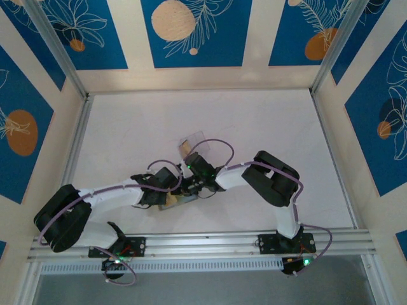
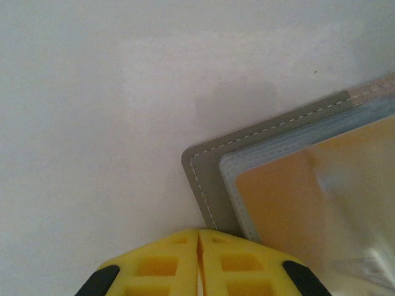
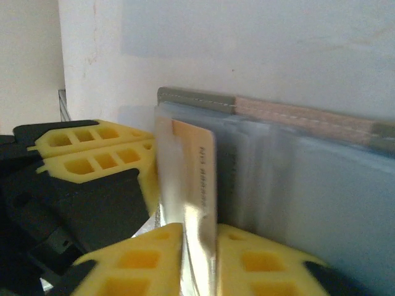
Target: Put the credit cards into the card holder
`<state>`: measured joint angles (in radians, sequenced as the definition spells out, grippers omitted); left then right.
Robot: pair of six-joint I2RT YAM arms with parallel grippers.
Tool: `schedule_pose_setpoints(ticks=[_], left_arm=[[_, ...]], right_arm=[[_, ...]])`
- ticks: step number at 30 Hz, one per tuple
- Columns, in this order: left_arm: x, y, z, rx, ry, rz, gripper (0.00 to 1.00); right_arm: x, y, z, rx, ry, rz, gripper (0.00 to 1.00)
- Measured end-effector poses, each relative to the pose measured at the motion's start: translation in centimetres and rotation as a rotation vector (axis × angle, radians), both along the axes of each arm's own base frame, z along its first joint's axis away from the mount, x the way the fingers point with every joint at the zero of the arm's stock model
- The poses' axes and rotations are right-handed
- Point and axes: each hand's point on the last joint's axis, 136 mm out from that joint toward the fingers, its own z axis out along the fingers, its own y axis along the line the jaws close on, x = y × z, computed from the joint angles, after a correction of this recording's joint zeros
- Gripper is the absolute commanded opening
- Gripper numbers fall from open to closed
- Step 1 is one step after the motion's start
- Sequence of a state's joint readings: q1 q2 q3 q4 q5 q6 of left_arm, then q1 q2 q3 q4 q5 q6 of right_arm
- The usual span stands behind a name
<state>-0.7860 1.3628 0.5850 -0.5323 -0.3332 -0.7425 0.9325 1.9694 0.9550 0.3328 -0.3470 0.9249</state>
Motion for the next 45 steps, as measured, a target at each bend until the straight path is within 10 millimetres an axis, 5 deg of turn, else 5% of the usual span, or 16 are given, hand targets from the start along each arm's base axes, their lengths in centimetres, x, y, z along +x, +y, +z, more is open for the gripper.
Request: schedule_pose_setpoints(ticks=[10,14,19,25,33,45], left_arm=[[0.0,0.0,0.0,-0.007,-0.007,0.006,0.08],[0.0,0.0,0.0,-0.007,-0.008,0.006,0.08],[0.1,0.0,0.0,-0.007,-0.014,0.008,0.08],[0.0,0.1,0.0,-0.013,-0.021,0.007,0.08],[0.0,0.1,0.0,-0.02,-0.028,0.007,0.09],[0.0,0.1,0.0,-0.023,-0.031,0.008,0.08]], right_arm=[[-2.0,-1.7,1.1,-0.083,-0.006,0.062,0.41],[-2.2,-2.6,1.5,-0.122,-0.021,0.062,0.34],[-1.8,-3.2,1.4,-0.183,-0.052,0.061,0.01],[-0.7,-1.9,1.6,-0.244,-0.104,0.057,0.0],[-1.1,-2.3,-0.6,-0.345,-0.109,0.067,0.0],[-1.4,-1.6,-0.6,-0.343,-0.101,0.083,0.0]])
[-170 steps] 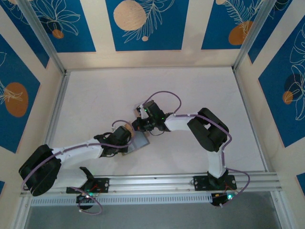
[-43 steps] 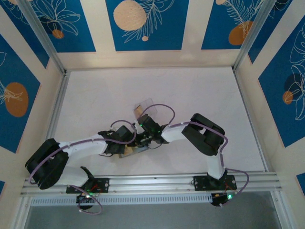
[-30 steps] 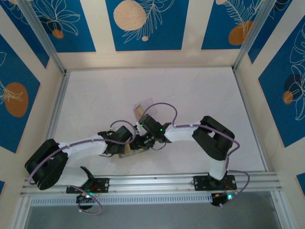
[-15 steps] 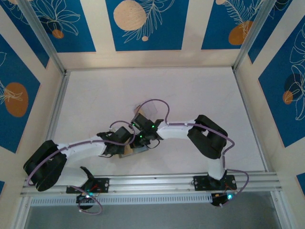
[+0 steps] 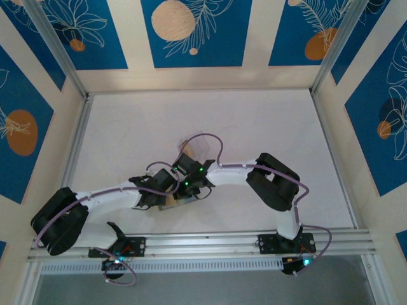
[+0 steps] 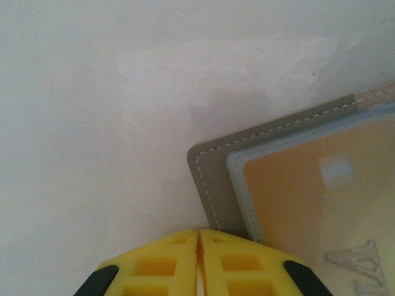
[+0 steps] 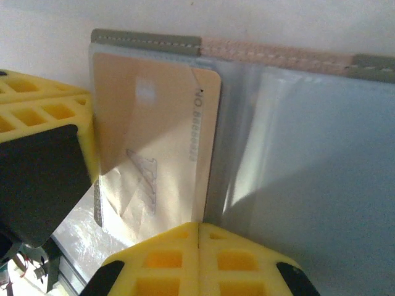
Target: Put the credit cards into the card holder
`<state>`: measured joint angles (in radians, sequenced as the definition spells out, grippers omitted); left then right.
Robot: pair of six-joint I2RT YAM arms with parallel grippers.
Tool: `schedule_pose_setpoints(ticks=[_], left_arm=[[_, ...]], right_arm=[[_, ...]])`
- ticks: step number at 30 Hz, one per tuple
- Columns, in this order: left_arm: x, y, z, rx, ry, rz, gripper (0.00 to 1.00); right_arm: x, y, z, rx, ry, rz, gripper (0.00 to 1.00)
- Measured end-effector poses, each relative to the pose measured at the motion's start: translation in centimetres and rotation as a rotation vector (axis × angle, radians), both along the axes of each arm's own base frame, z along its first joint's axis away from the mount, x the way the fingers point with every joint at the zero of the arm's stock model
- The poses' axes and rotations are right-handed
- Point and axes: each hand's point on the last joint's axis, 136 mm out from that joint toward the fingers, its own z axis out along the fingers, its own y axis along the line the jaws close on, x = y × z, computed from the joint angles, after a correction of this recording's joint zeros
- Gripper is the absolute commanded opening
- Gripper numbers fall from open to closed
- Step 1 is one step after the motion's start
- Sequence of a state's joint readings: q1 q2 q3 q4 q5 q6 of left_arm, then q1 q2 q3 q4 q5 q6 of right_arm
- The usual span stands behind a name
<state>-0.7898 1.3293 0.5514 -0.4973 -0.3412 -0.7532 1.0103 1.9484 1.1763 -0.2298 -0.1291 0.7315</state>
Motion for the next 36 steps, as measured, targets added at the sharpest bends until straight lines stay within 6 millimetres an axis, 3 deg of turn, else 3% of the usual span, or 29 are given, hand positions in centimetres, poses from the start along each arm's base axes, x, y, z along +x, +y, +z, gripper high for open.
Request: schedule_pose_setpoints(ticks=[10,16,20,26,31,36], left_arm=[[0.0,0.0,0.0,0.001,0.0,-0.001,0.09],[0.0,0.0,0.0,0.001,-0.001,-0.002,0.09],[0.0,0.0,0.0,0.001,-0.001,-0.003,0.09],[0.0,0.0,0.0,-0.002,-0.003,-0.002,0.09],[0.0,0.0,0.0,-0.002,-0.003,-0.003,0.09],[0.0,0.0,0.0,-0.002,-0.004,-0.003,0.08]], right_arm=[[-0.2,0.2,-0.1,0.035,0.037,0.009,0.0],[0.5,-0.6,3.0,0.041,-0.043,0.01,0.0],[2.8,-1.7,4.4,0.014,-0.104,-0.024,0.0],[5.4,-3.3,2.6,-0.094,-0.127,-0.065,0.0],[5.1,-3.8,0.0,-0.163,-0.098,-0.053,0.0],[4.8,-3.1,-0.2,-0.156,-0.092,-0.037,0.0]])
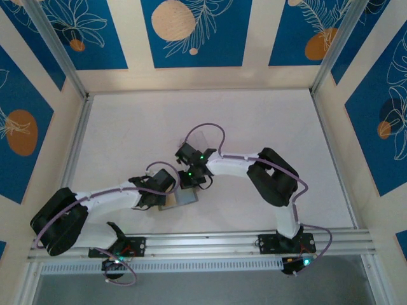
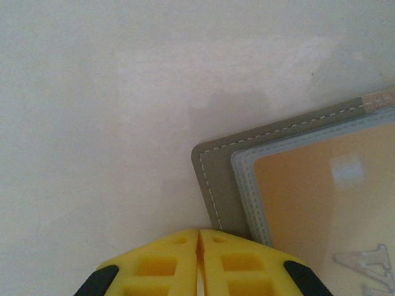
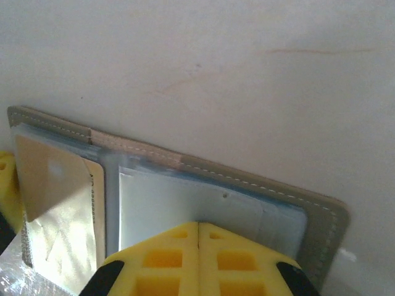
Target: Put the credit cards into the card holder
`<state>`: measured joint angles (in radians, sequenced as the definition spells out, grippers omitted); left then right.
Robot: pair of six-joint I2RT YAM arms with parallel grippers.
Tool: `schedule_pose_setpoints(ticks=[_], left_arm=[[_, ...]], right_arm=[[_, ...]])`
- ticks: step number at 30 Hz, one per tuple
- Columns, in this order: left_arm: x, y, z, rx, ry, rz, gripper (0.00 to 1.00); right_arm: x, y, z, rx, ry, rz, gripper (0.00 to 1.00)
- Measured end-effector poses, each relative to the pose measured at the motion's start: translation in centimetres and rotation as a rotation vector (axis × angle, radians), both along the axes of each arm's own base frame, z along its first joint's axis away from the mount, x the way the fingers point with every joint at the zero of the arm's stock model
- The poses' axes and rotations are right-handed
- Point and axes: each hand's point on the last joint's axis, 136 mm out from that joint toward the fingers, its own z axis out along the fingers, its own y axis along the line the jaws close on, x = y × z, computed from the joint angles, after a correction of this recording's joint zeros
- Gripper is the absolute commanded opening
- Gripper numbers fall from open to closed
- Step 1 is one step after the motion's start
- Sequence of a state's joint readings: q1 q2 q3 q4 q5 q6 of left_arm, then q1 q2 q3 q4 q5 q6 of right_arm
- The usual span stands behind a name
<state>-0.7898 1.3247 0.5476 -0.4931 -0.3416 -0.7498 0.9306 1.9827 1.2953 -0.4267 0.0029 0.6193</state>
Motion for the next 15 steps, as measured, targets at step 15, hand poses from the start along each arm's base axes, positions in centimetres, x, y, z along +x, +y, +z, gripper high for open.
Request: schedule_pose_setpoints(ticks=[15], left_arm=[[0.0,-0.1,0.1,-0.001,-0.001,-0.018,0.16]], right_arm=[[-2.5,4.6,0.3,0.278,0.229,0.055,0.0]])
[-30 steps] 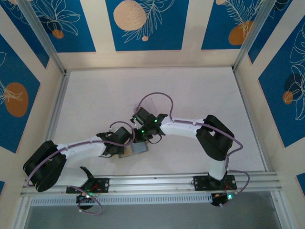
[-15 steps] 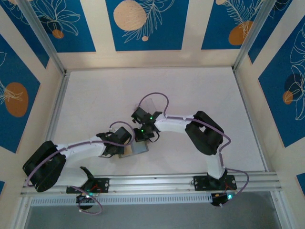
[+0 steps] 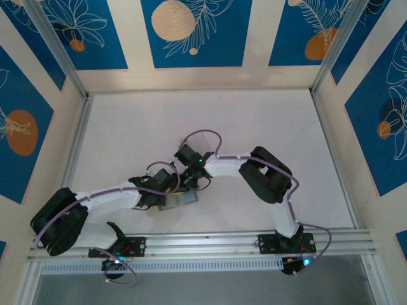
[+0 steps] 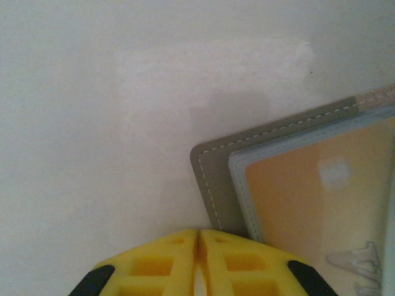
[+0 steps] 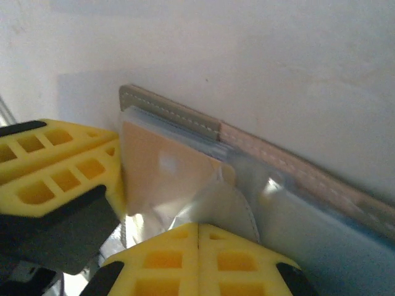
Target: Put the credit cards into the card holder
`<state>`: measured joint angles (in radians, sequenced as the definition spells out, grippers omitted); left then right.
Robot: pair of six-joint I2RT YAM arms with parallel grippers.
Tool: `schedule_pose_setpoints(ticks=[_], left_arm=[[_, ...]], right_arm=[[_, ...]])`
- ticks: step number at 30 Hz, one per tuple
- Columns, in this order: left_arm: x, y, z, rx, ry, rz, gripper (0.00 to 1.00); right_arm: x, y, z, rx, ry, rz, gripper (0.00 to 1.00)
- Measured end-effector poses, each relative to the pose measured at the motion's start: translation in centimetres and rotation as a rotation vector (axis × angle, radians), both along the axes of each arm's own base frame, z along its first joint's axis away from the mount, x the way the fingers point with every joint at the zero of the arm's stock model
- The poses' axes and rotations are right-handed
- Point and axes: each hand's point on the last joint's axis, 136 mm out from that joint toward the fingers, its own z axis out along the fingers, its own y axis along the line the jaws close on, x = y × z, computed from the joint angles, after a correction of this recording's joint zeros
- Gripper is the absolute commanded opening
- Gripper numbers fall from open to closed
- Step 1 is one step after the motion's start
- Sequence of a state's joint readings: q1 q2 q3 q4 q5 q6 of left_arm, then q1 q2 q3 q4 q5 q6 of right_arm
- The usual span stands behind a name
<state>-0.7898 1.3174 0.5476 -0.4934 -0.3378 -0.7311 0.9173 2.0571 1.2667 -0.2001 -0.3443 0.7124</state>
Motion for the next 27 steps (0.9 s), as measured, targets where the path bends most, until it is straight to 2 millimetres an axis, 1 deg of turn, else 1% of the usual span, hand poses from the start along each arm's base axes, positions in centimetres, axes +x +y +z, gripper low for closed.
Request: schedule_pose_setpoints(ticks=[6,8,12,15,17,20,27], left_arm=[[-0.1,-0.2,0.6,-0.05,-0.031,-0.016,0.28],[-0.2,-0.7,1.0,-0.088,-0.041,-0.028,0.31],[0.4,-2.3,3.5,-0.21,-0.112,-0.058,0.35],[0.5,-3.1,5.2,-0.285,-0.158,-0.077,0.36],[0.3,-3.5,5.9,-0.321,-0.17,-0.104,0.36],[-0.1,-4.4,5.7,-0.343,-0.148,-0.151,0.36],[-1.3,-5.7,3.6,-0.322,-0.053,-0.23,0.36]], right_arm=[[0.4,0.3,0.0,0.046,0.072,-0.025,0.0],[0.6,0.2,0.0,0.055,0.09,-0.036,0.0],[0.7,0.3,-0.1,0.067,0.117,-0.046,0.0],[0.8,0.4,-0.1,0.074,0.132,-0.048,0.0],[0.7,0.4,-0.1,0.076,0.142,-0.049,0.0],[0.8,0.4,-0.1,0.083,0.161,-0.049,0.0],[0.8,0.6,-0.1,0.093,0.188,-0.044,0.0]])
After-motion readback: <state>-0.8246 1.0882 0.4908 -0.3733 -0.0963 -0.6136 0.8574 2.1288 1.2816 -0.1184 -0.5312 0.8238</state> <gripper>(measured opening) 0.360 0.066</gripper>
